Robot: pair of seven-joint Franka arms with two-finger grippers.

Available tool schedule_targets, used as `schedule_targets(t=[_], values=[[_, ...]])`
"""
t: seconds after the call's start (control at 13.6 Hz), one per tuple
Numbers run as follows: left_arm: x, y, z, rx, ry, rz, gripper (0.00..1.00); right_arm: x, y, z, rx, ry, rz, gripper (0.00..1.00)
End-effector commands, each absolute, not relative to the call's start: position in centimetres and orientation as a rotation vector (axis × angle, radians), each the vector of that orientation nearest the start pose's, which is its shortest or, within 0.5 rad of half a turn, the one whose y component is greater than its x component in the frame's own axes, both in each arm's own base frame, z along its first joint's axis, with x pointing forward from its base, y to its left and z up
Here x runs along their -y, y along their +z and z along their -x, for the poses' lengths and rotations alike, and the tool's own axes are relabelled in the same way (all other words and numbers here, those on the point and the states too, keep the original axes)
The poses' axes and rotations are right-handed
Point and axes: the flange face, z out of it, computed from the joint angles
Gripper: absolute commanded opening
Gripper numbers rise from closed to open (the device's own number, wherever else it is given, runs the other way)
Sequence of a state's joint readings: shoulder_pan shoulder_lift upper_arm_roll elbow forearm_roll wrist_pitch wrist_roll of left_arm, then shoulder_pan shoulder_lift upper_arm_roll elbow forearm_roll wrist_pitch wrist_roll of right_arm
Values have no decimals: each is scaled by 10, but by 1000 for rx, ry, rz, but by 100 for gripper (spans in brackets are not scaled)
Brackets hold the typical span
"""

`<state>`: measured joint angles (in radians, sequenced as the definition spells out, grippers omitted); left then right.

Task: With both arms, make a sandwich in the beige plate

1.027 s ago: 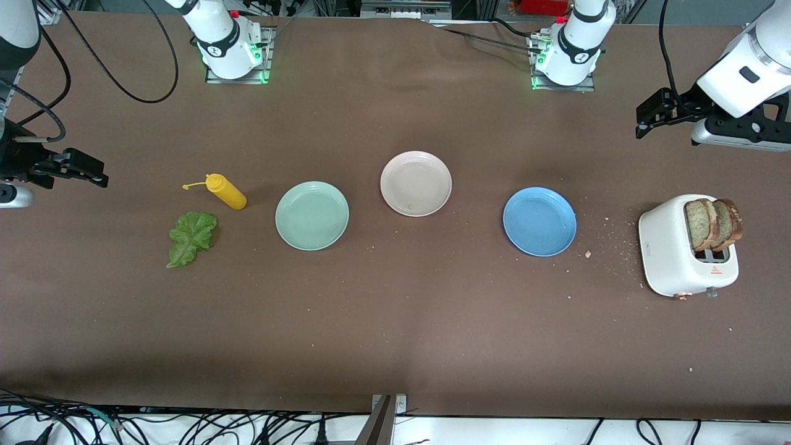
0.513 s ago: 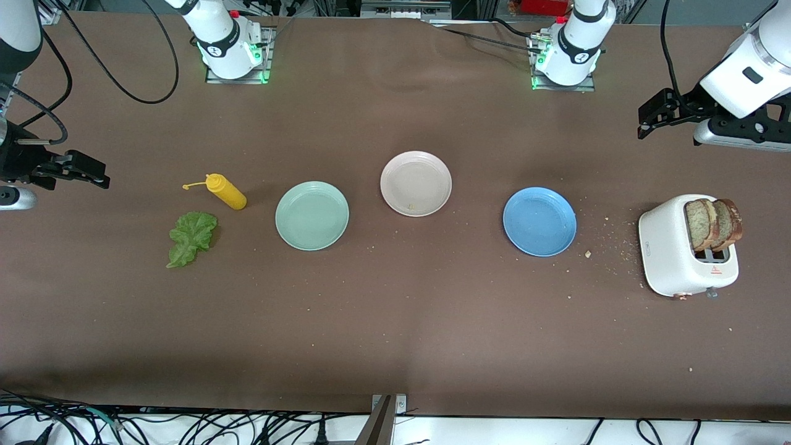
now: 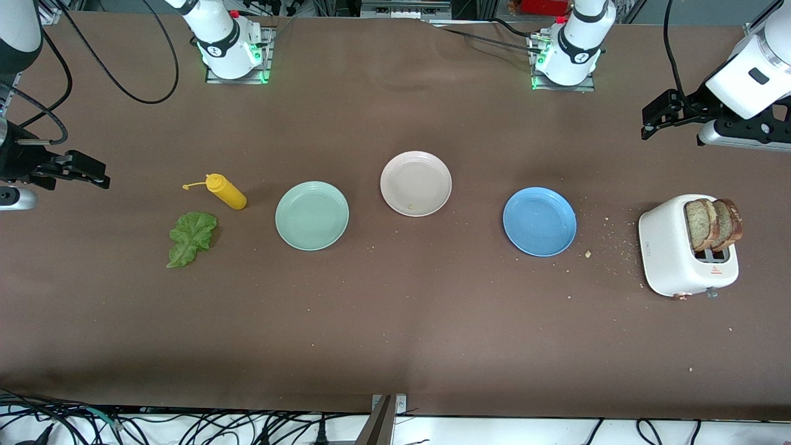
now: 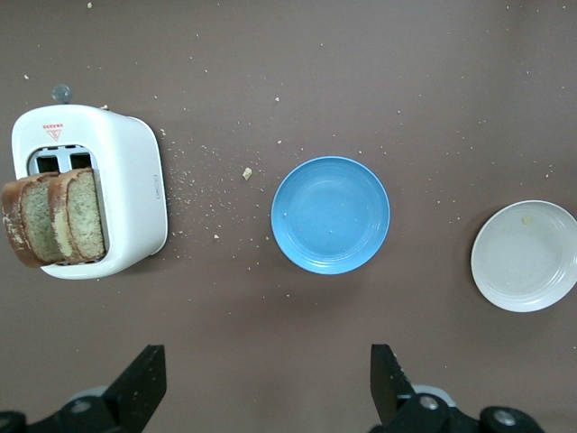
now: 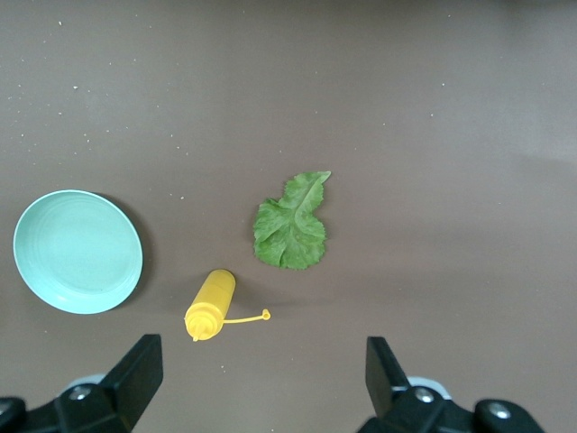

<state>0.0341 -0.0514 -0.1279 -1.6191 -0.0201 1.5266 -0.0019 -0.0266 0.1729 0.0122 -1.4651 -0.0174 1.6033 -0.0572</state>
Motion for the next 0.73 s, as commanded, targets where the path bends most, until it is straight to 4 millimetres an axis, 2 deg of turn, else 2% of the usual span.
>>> schedule_targets(t=[0.0,0.66], values=[[50,632,-531,-156,60,3159,100,11,579,-609,70,44,3145,100],[45,633,-531,-142,58,3162,100,10,579,-609,73,46,3144,100]])
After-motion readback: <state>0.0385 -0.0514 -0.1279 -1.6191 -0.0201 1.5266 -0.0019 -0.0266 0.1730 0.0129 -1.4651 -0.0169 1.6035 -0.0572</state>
